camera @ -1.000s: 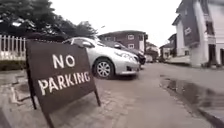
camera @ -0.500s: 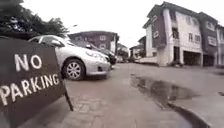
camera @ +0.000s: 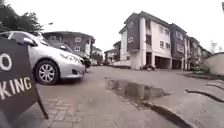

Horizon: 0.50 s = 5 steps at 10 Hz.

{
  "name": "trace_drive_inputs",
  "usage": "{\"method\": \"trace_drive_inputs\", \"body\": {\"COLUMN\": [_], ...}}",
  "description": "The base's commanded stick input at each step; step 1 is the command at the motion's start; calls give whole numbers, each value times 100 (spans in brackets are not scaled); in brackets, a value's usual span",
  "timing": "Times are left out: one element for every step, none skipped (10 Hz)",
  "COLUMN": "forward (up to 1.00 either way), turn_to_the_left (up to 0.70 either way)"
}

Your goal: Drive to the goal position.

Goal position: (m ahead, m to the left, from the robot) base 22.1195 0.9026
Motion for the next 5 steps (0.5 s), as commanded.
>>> {"method": "trace_drive_inputs", "body": {"forward": [31, 70, 70, 70, 70], "turn_to_the_left": [0, 0, 0, 0, 0]}}
